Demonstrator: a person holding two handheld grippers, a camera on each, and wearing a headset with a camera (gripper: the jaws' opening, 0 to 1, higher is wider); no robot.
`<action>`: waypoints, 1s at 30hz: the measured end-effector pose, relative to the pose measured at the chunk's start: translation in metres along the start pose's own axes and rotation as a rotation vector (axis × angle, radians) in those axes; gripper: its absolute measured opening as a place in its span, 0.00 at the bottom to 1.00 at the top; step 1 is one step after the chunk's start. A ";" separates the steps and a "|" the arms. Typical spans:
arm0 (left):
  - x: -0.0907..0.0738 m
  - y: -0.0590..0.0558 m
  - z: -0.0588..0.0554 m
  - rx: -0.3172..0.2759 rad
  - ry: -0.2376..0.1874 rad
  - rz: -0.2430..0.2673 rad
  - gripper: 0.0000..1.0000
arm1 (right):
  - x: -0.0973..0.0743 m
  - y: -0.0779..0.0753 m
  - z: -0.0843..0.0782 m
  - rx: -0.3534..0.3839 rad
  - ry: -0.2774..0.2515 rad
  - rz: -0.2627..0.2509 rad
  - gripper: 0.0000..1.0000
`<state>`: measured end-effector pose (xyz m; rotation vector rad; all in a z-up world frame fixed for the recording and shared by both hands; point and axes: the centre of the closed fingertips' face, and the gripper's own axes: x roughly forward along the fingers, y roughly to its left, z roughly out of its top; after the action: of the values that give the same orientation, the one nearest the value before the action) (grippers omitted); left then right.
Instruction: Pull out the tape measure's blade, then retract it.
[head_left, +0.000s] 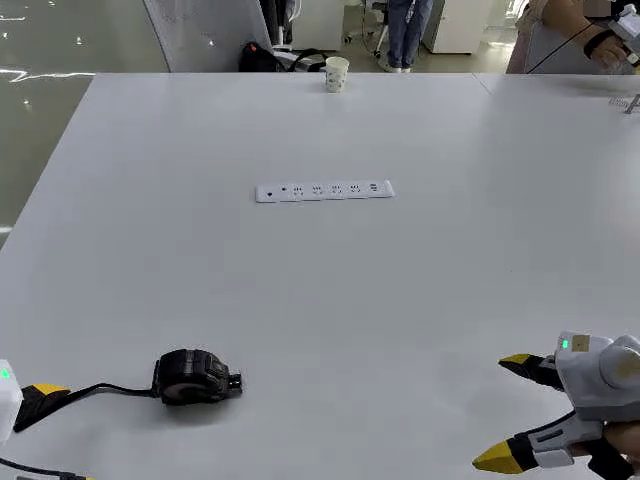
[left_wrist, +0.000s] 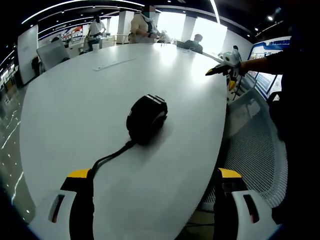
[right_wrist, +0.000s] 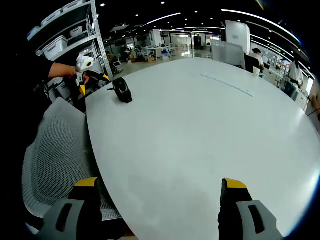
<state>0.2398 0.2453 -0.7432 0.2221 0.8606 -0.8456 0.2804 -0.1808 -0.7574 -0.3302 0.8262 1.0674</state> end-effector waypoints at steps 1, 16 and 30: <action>0.001 0.001 0.001 0.007 0.005 -0.006 0.99 | 0.002 0.000 0.001 0.001 0.004 0.002 0.99; 0.012 0.018 0.018 0.117 0.073 -0.055 0.99 | 0.031 -0.001 0.028 -0.078 0.039 0.017 0.99; 0.046 0.027 0.038 0.253 0.157 -0.060 0.99 | 0.066 0.022 0.091 -0.174 -0.013 0.056 0.99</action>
<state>0.2983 0.2189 -0.7565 0.4910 0.9094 -1.0032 0.3159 -0.0728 -0.7424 -0.4483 0.7361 1.1958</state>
